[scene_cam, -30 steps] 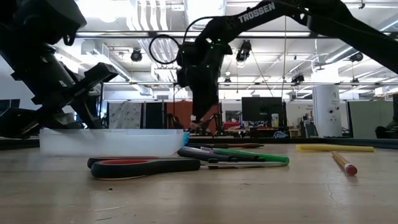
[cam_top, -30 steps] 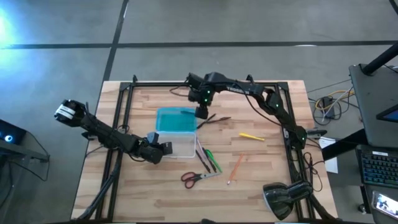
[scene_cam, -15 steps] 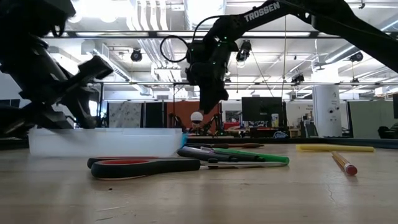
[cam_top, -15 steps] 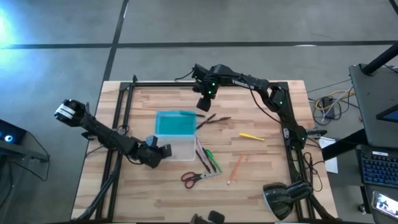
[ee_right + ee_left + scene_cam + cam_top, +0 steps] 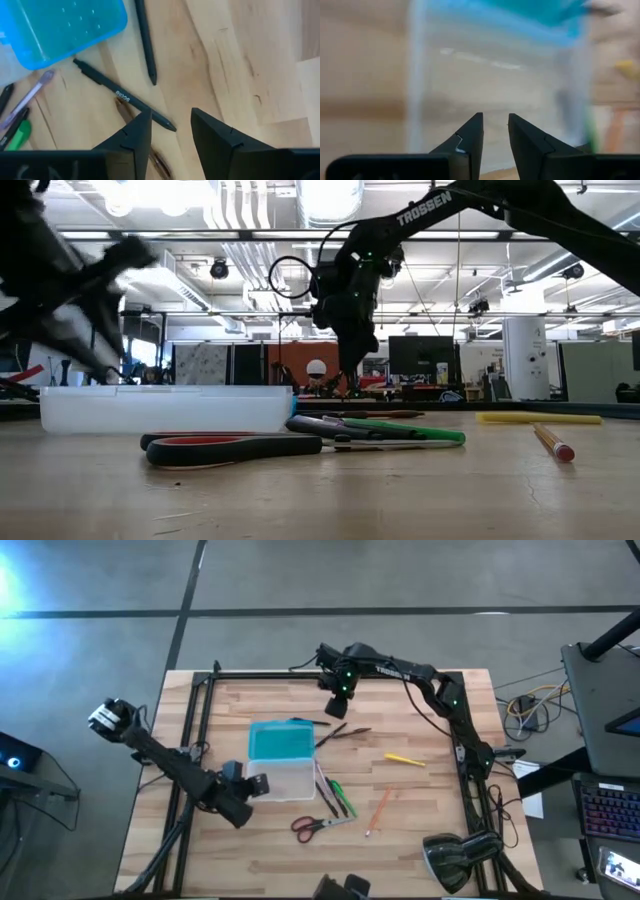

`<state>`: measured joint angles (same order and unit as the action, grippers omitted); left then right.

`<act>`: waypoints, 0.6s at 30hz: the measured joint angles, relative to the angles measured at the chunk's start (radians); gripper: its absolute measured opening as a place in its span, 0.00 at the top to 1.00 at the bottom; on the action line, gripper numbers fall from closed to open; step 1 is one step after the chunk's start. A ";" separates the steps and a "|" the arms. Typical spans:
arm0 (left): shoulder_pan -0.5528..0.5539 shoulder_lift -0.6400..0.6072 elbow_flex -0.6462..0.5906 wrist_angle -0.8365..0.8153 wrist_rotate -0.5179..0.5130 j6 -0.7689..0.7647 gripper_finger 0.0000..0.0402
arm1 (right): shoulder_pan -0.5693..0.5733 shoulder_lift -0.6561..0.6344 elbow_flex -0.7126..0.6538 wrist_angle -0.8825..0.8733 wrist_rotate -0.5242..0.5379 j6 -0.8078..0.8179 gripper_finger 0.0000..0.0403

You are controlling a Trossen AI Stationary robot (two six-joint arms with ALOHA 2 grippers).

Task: Pick & place school supplies into a supply box
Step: Put the black pen into the blue supply box

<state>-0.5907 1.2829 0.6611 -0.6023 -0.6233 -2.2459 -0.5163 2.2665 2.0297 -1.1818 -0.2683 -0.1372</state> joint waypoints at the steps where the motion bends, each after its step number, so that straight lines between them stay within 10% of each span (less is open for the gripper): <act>1: 0.013 -0.015 0.011 -0.001 -0.037 0.032 0.81 | 0.000 0.000 -0.003 0.001 -0.002 -0.001 0.68; 9: 0.287 -0.119 0.004 -0.001 -0.045 0.602 0.81 | -0.001 -0.038 -0.016 0.019 -0.002 -0.005 0.71; 18: 0.741 -0.168 -0.024 0.059 0.375 1.210 0.81 | -0.006 -0.144 -0.135 0.069 0.007 0.034 0.74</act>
<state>0.1504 1.1146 0.6369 -0.5430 -0.2482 -1.0356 -0.5223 2.1229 1.8945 -1.1126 -0.2610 -0.1031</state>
